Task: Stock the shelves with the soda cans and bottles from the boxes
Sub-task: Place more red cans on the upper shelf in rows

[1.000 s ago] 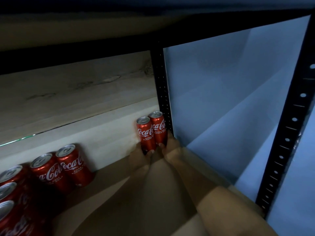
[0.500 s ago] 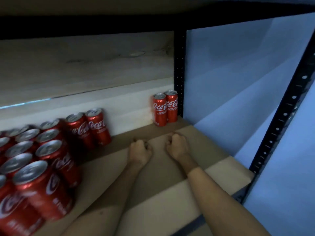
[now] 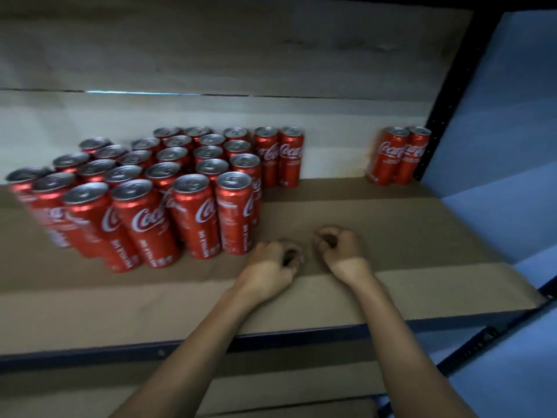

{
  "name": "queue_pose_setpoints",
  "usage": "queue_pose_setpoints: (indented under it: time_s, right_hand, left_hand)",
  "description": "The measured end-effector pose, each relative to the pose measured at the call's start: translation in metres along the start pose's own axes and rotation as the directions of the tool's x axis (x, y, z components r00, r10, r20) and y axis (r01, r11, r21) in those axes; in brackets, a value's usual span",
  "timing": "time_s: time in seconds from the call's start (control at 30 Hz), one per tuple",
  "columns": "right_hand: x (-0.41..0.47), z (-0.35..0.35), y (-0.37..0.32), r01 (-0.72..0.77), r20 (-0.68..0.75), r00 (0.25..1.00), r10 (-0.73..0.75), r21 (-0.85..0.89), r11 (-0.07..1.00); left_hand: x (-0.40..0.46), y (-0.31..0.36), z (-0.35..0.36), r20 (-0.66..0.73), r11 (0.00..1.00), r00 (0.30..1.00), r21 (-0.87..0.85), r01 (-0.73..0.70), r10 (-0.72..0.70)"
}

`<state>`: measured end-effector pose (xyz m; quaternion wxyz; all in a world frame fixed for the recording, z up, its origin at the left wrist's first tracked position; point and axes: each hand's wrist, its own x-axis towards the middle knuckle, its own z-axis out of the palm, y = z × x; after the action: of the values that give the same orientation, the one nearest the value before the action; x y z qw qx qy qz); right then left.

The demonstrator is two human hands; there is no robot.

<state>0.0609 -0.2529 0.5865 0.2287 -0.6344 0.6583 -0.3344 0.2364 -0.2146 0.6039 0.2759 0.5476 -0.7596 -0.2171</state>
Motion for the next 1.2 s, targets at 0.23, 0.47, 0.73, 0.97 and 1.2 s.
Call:
queue_pose_setpoints:
  time_s: [0.23,0.47,0.73,0.97,1.2]
  right_hand:
    - [-0.049,0.050,-0.053,-0.011,0.068,0.998,-0.010,0.294,0.956]
    - [-0.045,0.081,-0.100,0.006,0.074,0.995,-0.061,0.581,0.814]
    - [-0.043,0.086,-0.111,-0.010,0.045,0.999,-0.024,0.627,0.779]
    - [-0.045,0.081,-0.109,0.008,0.061,0.996,-0.058,0.621,0.784]
    - [-0.045,0.062,-0.089,-0.027,0.111,0.993,-0.049,0.599,0.800]
  left_hand:
    - [-0.084,-0.048,-0.056,-0.367,0.965,0.903,-0.213,0.151,-0.222]
    - [-0.087,-0.068,-0.064,-0.420,0.881,0.807,-0.408,0.241,-0.415]
    - [-0.053,-0.050,-0.051,-0.490,0.889,0.770,-0.406,0.213,-0.409]
    - [-0.047,-0.050,-0.051,-0.565,0.886,0.706,-0.417,0.204,-0.428]
    - [-0.035,-0.059,-0.060,-0.327,0.796,0.845,-0.579,0.175,-0.423]
